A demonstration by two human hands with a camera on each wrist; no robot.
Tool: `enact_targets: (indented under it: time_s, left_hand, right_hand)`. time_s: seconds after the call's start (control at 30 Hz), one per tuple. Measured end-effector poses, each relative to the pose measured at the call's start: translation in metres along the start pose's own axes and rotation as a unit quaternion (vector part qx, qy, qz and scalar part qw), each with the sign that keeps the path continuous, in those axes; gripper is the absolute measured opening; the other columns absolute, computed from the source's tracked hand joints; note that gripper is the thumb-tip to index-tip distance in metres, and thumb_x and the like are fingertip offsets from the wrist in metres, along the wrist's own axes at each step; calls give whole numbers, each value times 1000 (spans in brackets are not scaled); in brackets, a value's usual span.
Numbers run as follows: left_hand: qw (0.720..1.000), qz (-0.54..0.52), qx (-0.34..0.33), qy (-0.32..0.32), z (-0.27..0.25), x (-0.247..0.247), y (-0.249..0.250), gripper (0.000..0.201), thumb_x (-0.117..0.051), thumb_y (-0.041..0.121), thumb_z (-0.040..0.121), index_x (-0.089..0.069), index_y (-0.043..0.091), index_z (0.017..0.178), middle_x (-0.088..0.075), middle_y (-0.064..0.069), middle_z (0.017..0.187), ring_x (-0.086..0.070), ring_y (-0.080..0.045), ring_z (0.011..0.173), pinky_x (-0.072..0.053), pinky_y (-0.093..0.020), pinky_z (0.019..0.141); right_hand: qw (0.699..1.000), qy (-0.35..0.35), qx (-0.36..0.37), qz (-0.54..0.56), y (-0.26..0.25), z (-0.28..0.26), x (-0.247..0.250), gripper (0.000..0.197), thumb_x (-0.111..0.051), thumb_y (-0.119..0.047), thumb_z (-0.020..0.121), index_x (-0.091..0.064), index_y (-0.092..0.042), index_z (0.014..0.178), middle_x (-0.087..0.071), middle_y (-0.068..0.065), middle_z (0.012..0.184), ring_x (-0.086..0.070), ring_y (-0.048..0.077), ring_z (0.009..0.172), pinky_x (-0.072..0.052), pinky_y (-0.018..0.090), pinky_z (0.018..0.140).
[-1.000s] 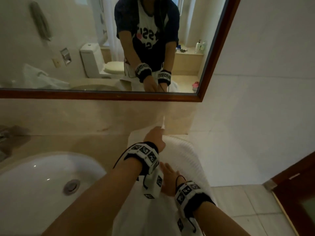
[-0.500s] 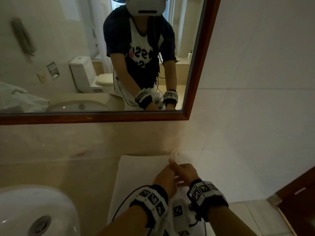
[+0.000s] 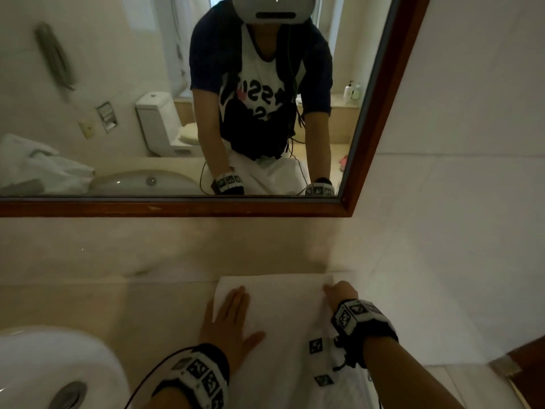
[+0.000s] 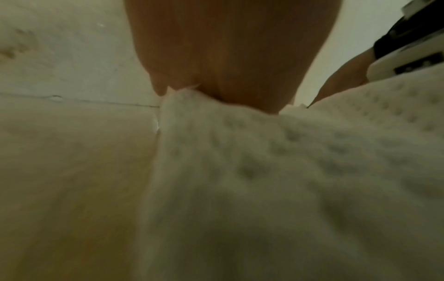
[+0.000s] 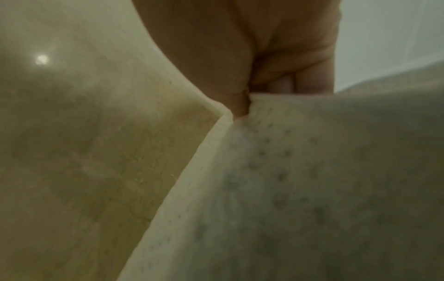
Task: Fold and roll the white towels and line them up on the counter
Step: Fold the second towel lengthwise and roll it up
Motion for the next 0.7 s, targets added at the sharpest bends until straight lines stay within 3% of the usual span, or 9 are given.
enact_targets:
  time_s: [0.1,0.23,0.3,0.37,0.43,0.47,0.53,0.6,0.7]
  left_hand:
    - [999,15,18,-23,3,4,1,156,45,76,5,19,16,147,28,5,153,18,-14,145,11,-46,115]
    - [999,34,12,-23,-14,4,-3,156,39,80,7,17,16,148,25,-1,155,19,-17,144,12,-48,115]
    - [999,22,23,-13,-31,-6,-10,145,31,84,17,18,21,147,27,-3,154,20,-19,144,10,-47,115]
    - [997,-22,68,4,-49,-18,-18,117,16,91,47,20,28,146,25,-6,155,17,-23,145,6,-45,117]
    - [990,-67,116,40,-63,-24,-22,80,-15,73,85,18,34,146,12,-9,158,3,-25,146,-6,-42,118]
    - [987,-71,129,68,-67,-25,-23,72,-23,62,92,16,35,146,0,-10,157,-9,-26,144,-14,-40,116]
    - [984,-64,134,98,-70,-24,-25,66,-25,54,96,12,36,147,-25,-10,147,-30,-26,133,-27,-37,108]
    - [983,-103,133,74,-70,-24,-26,64,-23,53,97,11,36,147,-37,-9,140,-41,-26,125,-32,-36,104]
    - [973,-198,108,40,-69,-23,-25,59,-24,45,100,8,33,148,-38,-9,146,-45,-26,127,-33,-34,107]
  right_hand:
    - [1000,6,-12,23,0,-5,0,45,-42,-29,98,-46,5,128,-49,21,135,-48,33,124,-41,30,95]
    - [995,2,19,94,11,-15,-1,53,-62,-41,86,-57,5,111,-62,23,117,-61,37,105,-51,41,92]
    - [989,-17,19,148,24,-28,-1,45,-74,-36,76,-62,5,88,-68,25,100,-67,37,91,-56,48,82]
    - [987,-40,18,154,38,-50,0,34,-78,-28,73,-61,1,69,-71,24,90,-68,37,86,-57,48,81]
    - [987,-66,19,148,49,-70,-1,33,-78,-22,74,-57,-2,59,-71,22,80,-69,34,81,-57,47,80]
    - [988,-75,27,135,53,-78,-1,33,-78,-22,75,-56,-3,57,-69,18,71,-69,30,72,-59,43,76]
    - [992,-83,36,84,54,-90,1,34,-77,-25,76,-58,-4,57,-64,5,50,-62,16,47,-59,29,58]
    - [994,-91,28,56,55,-98,3,31,-76,-26,77,-63,-1,64,-60,0,39,-57,11,33,-52,22,41]
    - [992,-124,21,28,58,-109,0,28,-69,-22,83,-64,3,72,-63,5,43,-62,18,40,-55,27,44]
Point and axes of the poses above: each hand's wrist, its own z-axis towards the middle knuckle, its own x-axis out of the back of the hand, y = z × x, the point moved 1 cm from there along z, towards the middle knuckle
